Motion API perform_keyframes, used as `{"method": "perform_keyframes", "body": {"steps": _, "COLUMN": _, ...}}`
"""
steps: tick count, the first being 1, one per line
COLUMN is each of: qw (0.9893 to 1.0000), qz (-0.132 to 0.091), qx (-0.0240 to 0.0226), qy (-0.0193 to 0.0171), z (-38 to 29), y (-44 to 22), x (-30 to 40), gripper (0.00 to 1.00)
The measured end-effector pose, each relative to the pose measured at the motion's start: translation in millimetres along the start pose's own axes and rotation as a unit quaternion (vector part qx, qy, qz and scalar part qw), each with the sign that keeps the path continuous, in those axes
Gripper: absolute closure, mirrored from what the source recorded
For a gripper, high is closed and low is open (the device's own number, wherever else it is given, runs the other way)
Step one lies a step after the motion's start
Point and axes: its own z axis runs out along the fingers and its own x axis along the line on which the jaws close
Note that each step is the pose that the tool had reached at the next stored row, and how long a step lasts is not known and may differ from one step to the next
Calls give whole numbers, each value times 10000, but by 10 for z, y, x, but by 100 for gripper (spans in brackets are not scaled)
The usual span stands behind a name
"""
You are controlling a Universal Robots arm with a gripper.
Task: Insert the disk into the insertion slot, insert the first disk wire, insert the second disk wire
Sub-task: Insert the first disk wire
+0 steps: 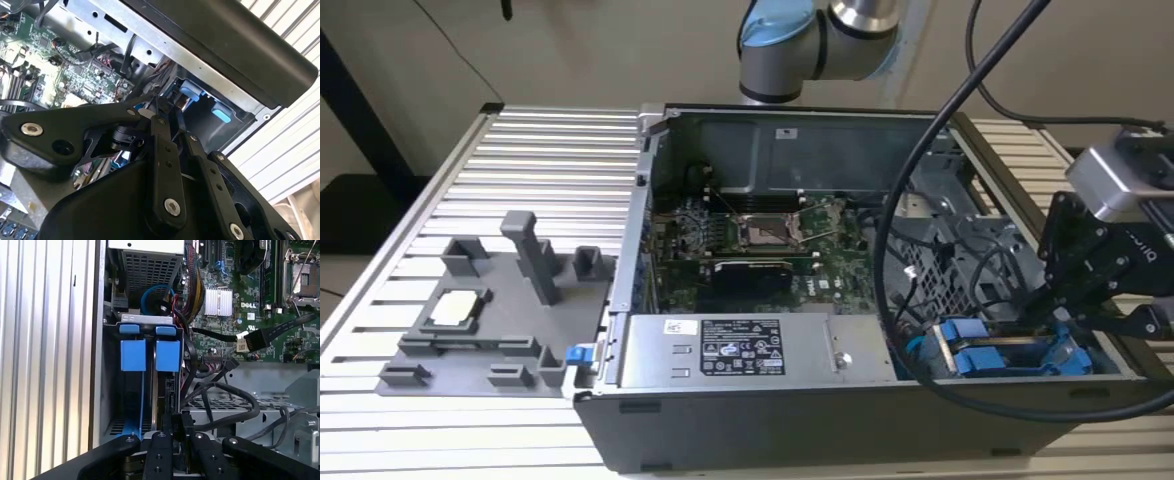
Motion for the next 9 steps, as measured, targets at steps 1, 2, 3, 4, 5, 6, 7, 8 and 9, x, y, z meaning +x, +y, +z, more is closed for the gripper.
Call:
{"method": "perform_keyframes", "body": {"steps": 1, "qw": 10000, "qz": 0, "qx": 0, "qy": -1, "z": 3, "y": -1, "x": 0, "gripper": 81}}
{"method": "perform_keyframes", "body": {"steps": 2, "qw": 10000, "qz": -1, "qx": 0, "qy": -2, "z": 6, "y": -1, "x": 0, "gripper": 81}}
{"method": "perform_keyframes", "body": {"steps": 3, "qw": 10000, "qz": -1, "qx": 0, "qy": -3, "z": 10, "y": -2, "x": 1, "gripper": 81}}
{"method": "perform_keyframes", "body": {"steps": 4, "qw": 10000, "qz": 0, "qx": 0, "qy": -3, "z": 15, "y": -3, "x": 2, "gripper": 81}}
{"method": "perform_keyframes", "body": {"steps": 5, "qw": 10000, "qz": 1, "qx": 0, "qy": -2, "z": 20, "y": -3, "x": 2, "gripper": 81}}
{"method": "perform_keyframes", "body": {"steps": 6, "qw": 10000, "qz": 5, "qx": 0, "qy": -1, "z": 25, "y": -4, "x": 3, "gripper": 81}}
{"method": "perform_keyframes", "body": {"steps": 7, "qw": 10000, "qz": 10, "qx": 1, "qy": -3, "z": 35, "y": -5, "x": 4, "gripper": 81}}
{"method": "perform_keyframes", "body": {"steps": 8, "qw": 10000, "qz": 16, "qx": 2, "qy": -4, "z": 45, "y": -6, "x": 5, "gripper": 81}}
{"method": "perform_keyframes", "body": {"steps": 9, "qw": 10000, "qz": 23, "qx": 3, "qy": -4, "z": 56, "y": -7, "x": 6, "gripper": 81}}
